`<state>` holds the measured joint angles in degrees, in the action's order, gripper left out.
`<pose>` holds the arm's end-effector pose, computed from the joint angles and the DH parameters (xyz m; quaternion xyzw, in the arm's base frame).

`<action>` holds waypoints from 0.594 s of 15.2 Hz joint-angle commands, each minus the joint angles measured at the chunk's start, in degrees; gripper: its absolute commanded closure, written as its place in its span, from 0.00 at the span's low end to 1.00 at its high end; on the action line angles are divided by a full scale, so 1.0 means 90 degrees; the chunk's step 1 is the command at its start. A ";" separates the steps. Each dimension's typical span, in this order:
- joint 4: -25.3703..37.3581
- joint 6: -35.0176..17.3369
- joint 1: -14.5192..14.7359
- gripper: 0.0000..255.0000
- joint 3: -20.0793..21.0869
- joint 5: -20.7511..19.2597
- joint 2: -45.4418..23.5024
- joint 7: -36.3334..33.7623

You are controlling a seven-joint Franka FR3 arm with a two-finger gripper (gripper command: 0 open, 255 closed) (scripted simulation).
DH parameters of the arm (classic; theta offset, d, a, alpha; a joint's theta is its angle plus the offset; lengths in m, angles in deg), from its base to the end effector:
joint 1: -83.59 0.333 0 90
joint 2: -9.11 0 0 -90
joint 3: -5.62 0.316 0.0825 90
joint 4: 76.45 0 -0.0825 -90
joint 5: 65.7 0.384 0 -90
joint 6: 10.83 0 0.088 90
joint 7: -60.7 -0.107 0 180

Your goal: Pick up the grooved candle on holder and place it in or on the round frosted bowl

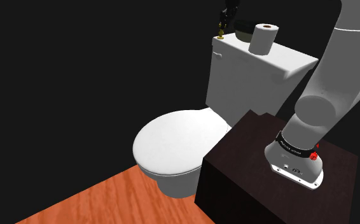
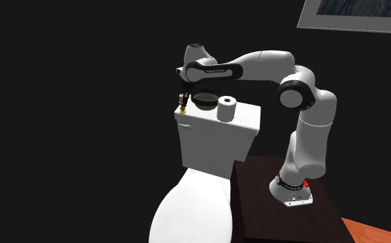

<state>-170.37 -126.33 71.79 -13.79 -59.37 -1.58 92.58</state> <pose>0.5560 -0.3110 0.5289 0.9947 -0.0070 0.0968 0.0341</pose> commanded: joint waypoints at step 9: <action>0.0515 0.0510 -0.0020 1.00 -0.0013 -0.0014 -0.0007 -0.0027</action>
<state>-166.45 -122.46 71.64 -13.89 -59.48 -1.63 92.38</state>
